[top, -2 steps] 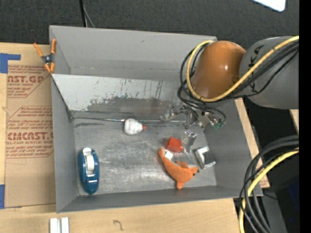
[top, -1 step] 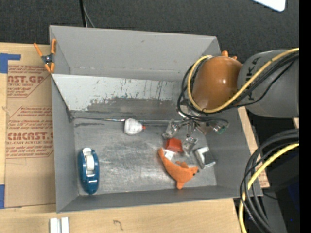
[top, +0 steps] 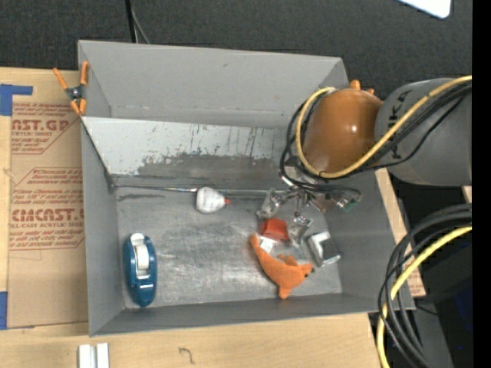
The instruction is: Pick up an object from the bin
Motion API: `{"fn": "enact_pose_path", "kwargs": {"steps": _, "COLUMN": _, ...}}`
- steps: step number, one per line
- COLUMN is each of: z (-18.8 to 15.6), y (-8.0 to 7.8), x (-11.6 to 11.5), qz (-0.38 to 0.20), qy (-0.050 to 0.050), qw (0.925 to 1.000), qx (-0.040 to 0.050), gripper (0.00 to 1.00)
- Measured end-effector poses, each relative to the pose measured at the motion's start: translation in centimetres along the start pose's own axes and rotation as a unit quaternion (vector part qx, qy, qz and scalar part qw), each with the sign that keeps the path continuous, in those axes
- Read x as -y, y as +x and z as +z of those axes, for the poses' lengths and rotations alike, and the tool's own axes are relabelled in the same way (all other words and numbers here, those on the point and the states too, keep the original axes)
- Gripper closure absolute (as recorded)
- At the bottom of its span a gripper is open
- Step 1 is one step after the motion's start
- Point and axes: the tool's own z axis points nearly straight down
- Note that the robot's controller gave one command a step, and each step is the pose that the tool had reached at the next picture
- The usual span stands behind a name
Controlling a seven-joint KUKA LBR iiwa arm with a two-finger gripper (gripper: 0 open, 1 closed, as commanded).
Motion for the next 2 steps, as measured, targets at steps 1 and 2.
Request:
{"fn": "enact_pose_path", "kwargs": {"steps": 1, "z": -3.62, "y": 0.2, "x": -1.23, "qz": -0.008, "qy": -0.001, "qw": 1.0, "qx": -0.0024, "gripper": 1.0}}
{"fn": "enact_pose_path", "kwargs": {"steps": 2, "z": -3.91, "y": -0.15, "x": -0.84, "qz": -0.014, "qy": 0.003, "qw": 0.9999, "qx": 0.0017, "gripper": 1.0}}
